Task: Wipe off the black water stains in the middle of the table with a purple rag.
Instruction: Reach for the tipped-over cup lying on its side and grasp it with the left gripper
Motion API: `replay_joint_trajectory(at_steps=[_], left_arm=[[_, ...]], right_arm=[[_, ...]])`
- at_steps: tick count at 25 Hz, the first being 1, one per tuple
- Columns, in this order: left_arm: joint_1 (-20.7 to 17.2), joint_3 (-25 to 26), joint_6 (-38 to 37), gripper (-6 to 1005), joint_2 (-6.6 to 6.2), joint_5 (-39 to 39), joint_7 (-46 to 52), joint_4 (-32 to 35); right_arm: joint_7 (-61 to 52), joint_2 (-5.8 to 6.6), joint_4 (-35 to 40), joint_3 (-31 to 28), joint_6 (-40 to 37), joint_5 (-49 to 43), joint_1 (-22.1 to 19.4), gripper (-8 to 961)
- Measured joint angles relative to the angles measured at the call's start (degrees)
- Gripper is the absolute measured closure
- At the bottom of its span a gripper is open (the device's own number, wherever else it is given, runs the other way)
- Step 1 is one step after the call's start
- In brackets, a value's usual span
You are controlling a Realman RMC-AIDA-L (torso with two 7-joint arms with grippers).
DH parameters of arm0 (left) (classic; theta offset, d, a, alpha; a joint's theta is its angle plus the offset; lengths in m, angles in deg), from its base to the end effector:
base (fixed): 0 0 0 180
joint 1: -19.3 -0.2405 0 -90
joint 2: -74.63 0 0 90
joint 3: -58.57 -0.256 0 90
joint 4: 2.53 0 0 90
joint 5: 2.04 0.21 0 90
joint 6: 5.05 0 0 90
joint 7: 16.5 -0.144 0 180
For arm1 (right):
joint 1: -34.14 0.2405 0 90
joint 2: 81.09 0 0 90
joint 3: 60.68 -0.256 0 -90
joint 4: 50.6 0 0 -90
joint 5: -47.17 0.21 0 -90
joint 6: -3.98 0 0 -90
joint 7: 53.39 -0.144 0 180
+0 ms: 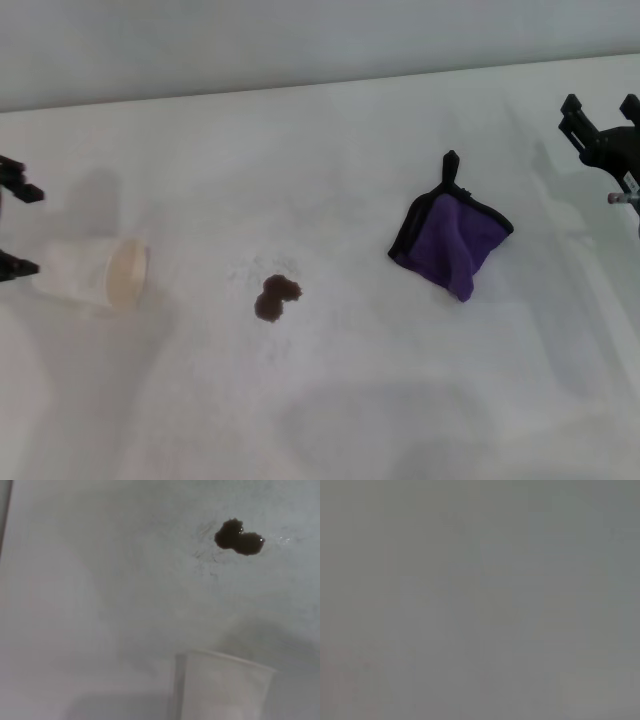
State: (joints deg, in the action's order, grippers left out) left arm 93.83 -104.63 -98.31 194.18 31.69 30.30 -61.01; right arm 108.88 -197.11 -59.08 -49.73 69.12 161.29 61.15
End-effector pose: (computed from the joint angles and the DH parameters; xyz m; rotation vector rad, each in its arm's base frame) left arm -0.2225 0.3986 0.0831 -2.9041 0.1789 0.7168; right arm 0.3673 0.3214 -0.0016 -1.4982 0.7927 0.6811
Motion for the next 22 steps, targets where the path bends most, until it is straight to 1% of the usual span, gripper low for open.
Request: replay_joint_trajectory(at_steps=[4,12,19,22], left_arm=[[-0.6,0.0,2.9,124,-0.18,-1.0,1.0,5.3],[-0.8,0.0,9.3,123,-0.26,-0.3,1.3,12.3],[-0.2,0.0,11.7,123,-0.36,4.9,3.8,17.7],[-0.3,0.0,13.3,124,-0.38,5.7,5.3,19.6]], right_arm=[[0.0,-0.05,-0.4,0.0,-0.4,0.0,-0.1,106],[-0.7,-0.09,-0.5,-0.1,-1.5,0.0,-0.1,107],[-0.7,-0.07,-0.5,-0.5,-1.9,0.0,-0.3,107],[-0.7,-0.03,-0.5,-1.1,-1.9,0.0,-0.5,107]])
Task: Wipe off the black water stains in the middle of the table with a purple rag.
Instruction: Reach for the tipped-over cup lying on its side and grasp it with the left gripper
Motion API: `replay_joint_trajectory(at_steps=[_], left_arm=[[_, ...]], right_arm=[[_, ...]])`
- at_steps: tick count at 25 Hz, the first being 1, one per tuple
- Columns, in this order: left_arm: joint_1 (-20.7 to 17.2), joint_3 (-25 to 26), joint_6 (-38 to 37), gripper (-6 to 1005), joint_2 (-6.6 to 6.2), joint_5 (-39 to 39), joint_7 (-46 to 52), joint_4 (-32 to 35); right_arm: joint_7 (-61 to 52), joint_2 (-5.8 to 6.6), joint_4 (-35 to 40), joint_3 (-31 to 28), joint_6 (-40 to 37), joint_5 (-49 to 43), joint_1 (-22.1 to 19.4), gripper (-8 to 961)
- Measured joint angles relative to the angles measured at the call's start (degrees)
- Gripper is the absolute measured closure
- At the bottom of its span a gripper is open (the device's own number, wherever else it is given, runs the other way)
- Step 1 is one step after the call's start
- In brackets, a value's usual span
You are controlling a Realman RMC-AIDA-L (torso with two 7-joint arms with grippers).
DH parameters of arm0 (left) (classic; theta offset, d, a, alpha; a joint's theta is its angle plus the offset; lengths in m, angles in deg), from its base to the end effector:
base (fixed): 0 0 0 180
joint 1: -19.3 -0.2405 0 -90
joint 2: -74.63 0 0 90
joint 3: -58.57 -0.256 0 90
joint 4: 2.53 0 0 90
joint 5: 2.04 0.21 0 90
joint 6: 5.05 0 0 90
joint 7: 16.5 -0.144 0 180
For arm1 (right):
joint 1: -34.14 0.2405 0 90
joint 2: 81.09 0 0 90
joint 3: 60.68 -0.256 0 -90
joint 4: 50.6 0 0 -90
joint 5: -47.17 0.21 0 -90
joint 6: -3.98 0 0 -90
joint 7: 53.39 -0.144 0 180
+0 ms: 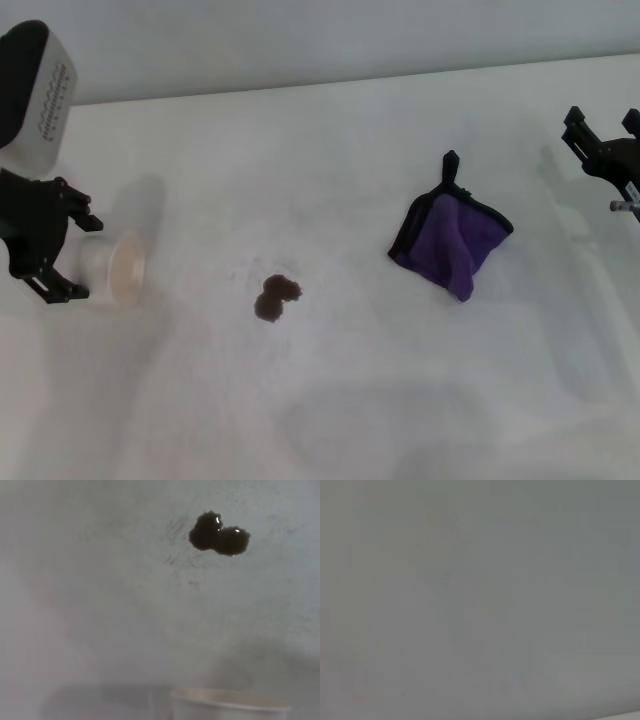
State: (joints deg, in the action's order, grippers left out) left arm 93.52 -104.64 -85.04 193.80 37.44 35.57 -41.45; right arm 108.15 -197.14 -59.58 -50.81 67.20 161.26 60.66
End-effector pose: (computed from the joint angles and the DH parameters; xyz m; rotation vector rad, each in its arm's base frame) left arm -0.2255 0.4140 0.0226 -2.9780 0.3114 0.8206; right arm 0.3739 0.3175 -0.0049 -1.4774 0.8492 0.6653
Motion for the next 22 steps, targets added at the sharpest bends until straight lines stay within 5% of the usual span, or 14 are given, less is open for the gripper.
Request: replay_joint_trajectory(at_steps=[22], left_arm=[[-3.7,0.0,12.4,123,0.16,0.5,6.3,8.3]], right_arm=[[0.0,0.07,0.0,-0.3,-0.6,0.0,-1.1,108]])
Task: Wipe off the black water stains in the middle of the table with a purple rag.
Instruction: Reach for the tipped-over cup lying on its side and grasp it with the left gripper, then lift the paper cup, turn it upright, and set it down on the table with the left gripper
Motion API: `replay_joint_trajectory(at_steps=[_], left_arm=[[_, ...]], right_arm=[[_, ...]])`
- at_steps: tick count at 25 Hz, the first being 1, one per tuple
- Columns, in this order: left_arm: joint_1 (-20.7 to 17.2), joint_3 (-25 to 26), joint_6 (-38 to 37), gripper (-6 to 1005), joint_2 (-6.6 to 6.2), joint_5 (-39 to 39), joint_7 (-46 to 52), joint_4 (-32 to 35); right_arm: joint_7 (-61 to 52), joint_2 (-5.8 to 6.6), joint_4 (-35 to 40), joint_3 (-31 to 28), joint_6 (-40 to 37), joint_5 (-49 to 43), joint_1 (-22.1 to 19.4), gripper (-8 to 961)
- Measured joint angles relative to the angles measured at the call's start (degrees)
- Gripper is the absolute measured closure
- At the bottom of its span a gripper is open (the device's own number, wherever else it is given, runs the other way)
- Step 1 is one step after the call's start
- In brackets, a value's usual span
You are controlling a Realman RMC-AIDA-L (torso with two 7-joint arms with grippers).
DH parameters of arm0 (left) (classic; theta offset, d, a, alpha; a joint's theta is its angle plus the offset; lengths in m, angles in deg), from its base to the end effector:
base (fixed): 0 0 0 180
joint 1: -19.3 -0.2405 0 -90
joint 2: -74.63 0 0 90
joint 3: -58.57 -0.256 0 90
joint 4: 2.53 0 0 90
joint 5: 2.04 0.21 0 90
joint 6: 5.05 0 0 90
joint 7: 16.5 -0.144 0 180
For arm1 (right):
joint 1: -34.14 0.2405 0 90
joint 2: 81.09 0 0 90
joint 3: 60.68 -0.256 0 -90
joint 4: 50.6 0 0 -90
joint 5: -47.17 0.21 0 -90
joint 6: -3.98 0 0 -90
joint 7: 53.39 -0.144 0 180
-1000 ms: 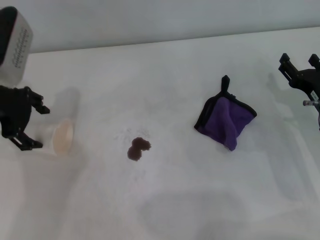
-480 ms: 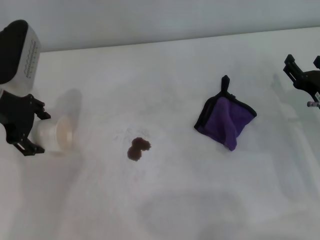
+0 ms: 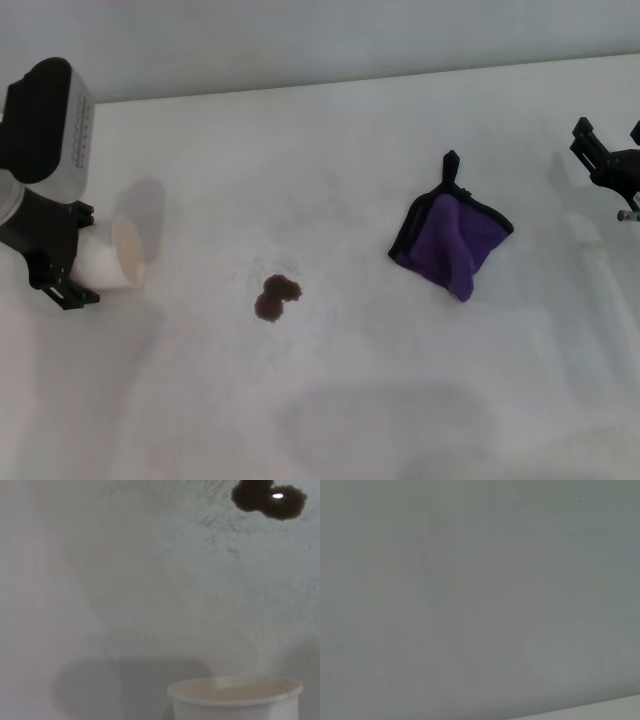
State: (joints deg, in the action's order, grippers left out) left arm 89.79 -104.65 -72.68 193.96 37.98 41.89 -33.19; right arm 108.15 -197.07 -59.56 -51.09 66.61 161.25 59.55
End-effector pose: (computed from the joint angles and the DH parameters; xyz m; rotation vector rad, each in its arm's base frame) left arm -0.2495 0.4178 -0.0040 -2.8923 0.2198 0.8561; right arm 0.3816 0.3103 -0.0046 -1.4636 0.8705 0.6429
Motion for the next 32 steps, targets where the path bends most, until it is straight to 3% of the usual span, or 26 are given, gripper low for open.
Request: replay_joint_trajectory(at_steps=[13,20,27,32], left_arm=[[-0.2,0.1,1.8,125,0.06,-0.6,2.2,1.3],[0.3,0.1,1.8,173,-0.05,-1.4,6.2,1.2],[0.1,0.1,4.8,311,-0.44,-15.1,9.8,0.2],[-3.0,0.1,10.5,331,-0.05,-27.9,10.3,3.1]], right_arm=[[0.0,0.05,0.0,0.0,-0.2,-0.2,-0.2,109],[-0.1,0.04,0.0,0.0,-0.1,-0.3,-0.4,109],[-0.1,0.05,0.0,0.0,-0.2,-0.3,-0.5,109],[-1.1,0.11,0.2,0.0,0.0,-0.5,-0.5,110]])
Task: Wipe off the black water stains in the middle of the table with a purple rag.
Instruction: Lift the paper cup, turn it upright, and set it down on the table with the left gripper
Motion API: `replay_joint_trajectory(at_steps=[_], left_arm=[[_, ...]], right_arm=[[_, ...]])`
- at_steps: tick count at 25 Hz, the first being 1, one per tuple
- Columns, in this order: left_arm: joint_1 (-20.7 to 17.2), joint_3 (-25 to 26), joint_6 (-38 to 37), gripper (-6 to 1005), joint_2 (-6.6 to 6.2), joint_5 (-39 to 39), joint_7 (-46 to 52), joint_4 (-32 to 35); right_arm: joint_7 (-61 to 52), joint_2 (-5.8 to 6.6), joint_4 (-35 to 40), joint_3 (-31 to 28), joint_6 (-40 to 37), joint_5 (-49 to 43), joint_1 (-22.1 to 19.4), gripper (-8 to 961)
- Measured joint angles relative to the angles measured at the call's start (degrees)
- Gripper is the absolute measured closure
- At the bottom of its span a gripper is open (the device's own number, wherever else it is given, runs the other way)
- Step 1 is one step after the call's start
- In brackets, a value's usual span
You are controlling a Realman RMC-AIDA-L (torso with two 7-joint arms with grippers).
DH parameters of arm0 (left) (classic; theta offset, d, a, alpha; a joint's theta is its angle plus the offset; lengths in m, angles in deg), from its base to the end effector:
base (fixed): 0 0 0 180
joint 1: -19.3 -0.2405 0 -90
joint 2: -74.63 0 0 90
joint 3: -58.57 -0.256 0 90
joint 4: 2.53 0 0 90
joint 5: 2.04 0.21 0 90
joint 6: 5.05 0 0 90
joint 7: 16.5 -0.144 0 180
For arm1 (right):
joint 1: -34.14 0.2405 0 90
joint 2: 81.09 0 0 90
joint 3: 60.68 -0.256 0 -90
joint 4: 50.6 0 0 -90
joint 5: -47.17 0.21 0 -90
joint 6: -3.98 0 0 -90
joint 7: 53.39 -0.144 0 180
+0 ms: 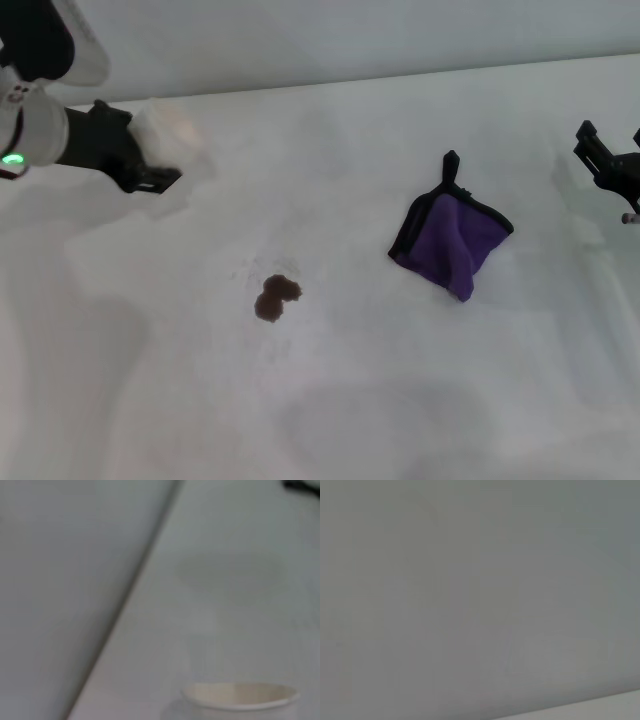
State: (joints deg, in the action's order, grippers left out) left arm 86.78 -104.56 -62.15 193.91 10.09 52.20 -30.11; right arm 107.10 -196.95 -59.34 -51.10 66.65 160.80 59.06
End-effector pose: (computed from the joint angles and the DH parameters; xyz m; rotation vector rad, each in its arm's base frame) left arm -0.2231 0.4528 -0.0189 -2.6270 -0.2242 0.2573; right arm 0.3844 0.3076 -0.0034 -1.4595 0.8820 0.6474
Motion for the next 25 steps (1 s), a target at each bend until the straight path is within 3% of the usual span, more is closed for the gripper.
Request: replay_joint_trajectory(at_steps=[5,11,17,19,25], left_arm=[[-6.8,0.0,1.9,351,-0.29,-17.6,-7.9,4.9],[-17.6,0.1,1.4,356,-0.34,-42.6,-22.1,14.0],[-31.7,0.1,-2.5,357,-0.07,-73.5,-49.0,30.0],[-34.6,0.1,-2.8,357,0.06,-78.9,-52.5,33.6],[-38.6,0.2,-3.5,356,0.21,-85.4,-53.7,38.2]], right_arm=[[-0.4,0.11,0.2,0.0,0.1,0.0,-0.6,110],[-0.4,0.24,0.6,0.0,0.2,-0.1,-0.9,110],[-0.4,0.29,2.0,0.0,0.3,0.1,-0.4,110],[-0.4,0.29,2.3,0.0,0.3,0.1,-0.2,111],[-0.4,0.29,2.9,0.4,0.3,-0.1,0.6,111]])
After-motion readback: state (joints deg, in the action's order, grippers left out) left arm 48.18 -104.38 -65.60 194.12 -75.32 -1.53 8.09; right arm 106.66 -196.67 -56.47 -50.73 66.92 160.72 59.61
